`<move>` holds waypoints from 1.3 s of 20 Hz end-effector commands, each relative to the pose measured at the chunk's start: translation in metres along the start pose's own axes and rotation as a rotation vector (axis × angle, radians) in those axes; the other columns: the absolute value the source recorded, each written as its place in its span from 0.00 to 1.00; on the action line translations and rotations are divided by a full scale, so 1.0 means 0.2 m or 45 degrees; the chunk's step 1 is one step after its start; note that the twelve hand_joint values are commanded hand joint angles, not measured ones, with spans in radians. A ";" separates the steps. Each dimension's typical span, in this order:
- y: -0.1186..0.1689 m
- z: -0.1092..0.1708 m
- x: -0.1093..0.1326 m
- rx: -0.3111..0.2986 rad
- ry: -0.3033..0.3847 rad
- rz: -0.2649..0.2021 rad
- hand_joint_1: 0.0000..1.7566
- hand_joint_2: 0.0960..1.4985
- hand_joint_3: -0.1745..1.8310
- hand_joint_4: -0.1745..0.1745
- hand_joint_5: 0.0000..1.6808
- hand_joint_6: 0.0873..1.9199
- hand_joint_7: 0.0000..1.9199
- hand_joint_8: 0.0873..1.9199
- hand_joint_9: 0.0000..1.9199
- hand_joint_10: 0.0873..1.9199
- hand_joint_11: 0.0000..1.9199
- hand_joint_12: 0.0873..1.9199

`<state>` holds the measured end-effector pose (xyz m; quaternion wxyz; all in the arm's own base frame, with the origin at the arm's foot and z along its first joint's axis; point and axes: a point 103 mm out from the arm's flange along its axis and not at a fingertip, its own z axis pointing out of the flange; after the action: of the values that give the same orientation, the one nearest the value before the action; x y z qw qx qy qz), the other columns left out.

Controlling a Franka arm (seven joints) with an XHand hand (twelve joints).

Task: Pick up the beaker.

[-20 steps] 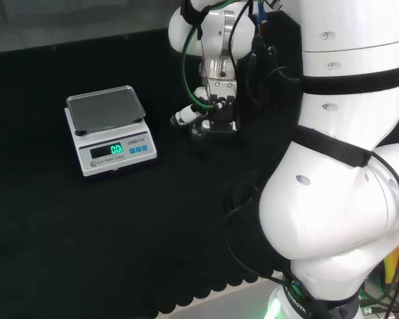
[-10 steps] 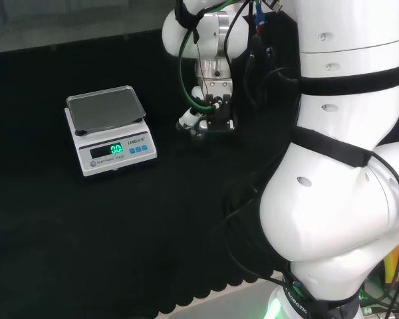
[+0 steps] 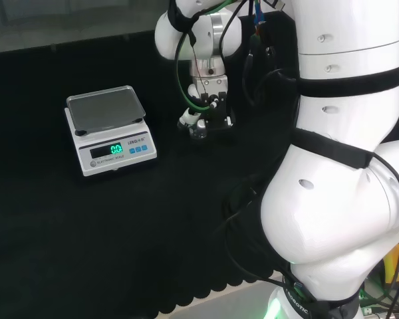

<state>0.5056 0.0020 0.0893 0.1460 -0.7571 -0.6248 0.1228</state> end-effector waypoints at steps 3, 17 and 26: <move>-0.03 -0.04 0.02 -0.108 -0.064 -0.008 0.61 0.70 0.00 0.00 0.37 0.41 0.50 0.41 0.79 0.00 0.83 0.18; -0.24 -0.32 0.11 -0.415 -0.064 -0.094 0.62 0.70 0.00 0.00 0.42 0.40 0.54 0.38 0.81 0.00 0.83 0.18; -0.40 -0.53 0.18 -0.509 -0.072 -0.139 0.62 0.69 0.00 0.00 0.42 0.40 0.55 0.38 0.82 0.00 0.83 0.18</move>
<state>0.4918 0.0303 0.1938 0.0029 -0.7437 -0.6682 0.0179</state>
